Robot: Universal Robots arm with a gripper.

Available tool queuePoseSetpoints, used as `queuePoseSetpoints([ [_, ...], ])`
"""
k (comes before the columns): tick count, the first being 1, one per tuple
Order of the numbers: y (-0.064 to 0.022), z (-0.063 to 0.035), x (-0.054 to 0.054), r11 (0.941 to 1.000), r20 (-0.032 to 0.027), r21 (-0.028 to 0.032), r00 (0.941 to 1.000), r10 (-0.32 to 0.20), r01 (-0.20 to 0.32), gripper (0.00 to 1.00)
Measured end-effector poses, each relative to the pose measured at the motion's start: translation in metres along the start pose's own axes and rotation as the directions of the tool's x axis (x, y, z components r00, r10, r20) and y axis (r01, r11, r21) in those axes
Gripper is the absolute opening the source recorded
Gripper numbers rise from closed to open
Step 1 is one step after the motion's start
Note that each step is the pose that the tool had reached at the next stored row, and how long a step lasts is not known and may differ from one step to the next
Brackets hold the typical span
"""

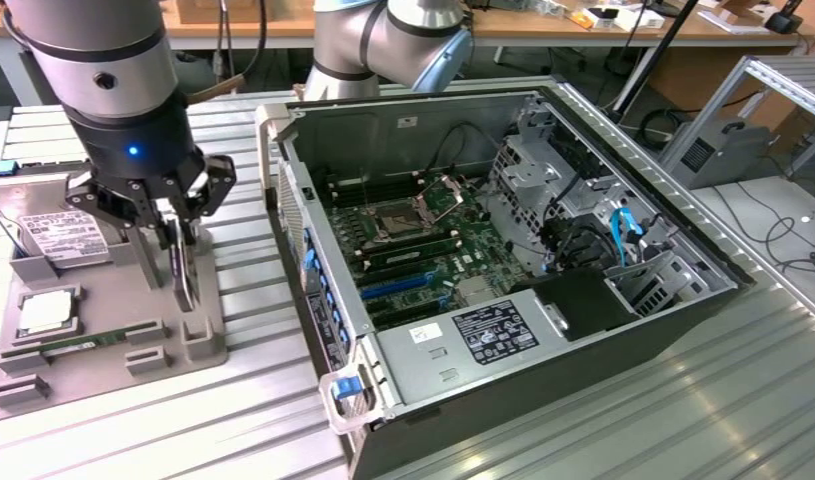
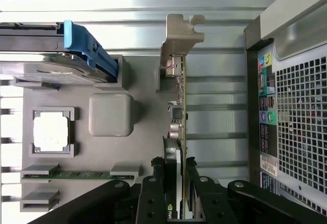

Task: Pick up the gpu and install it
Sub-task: 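Pick up the gpu and move the gpu toward the slot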

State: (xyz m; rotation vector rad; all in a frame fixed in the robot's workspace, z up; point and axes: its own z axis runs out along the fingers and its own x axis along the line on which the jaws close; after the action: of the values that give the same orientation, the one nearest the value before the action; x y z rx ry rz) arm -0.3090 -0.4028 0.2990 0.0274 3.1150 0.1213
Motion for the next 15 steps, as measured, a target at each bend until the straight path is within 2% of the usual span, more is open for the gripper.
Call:
queuePoseSetpoints([
  [15,0.0015,-0.0193,0.0,1.0,-0.0001,-0.0044,1.0,0.0,0.0,0.27],
])
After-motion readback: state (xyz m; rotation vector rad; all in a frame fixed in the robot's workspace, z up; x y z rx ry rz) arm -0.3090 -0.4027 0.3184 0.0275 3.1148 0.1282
